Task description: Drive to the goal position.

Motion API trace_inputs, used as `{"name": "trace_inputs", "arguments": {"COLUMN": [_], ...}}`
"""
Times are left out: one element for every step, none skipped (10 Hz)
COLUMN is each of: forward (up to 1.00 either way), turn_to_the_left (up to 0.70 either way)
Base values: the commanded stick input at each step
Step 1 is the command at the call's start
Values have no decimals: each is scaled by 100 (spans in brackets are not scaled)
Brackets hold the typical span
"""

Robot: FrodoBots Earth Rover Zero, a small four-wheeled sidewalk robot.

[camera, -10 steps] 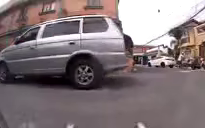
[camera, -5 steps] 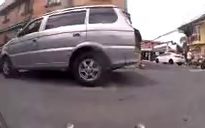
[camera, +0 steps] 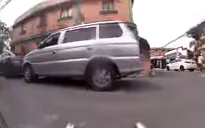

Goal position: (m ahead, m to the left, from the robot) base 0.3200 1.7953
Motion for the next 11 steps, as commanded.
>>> {"name": "trace_inputs", "arguments": {"forward": [0,0,7,59,100,100,100,100,100,100,100], "turn_to_the_left": [0,0,0,13,34,40,40,40,40,40,40]}}
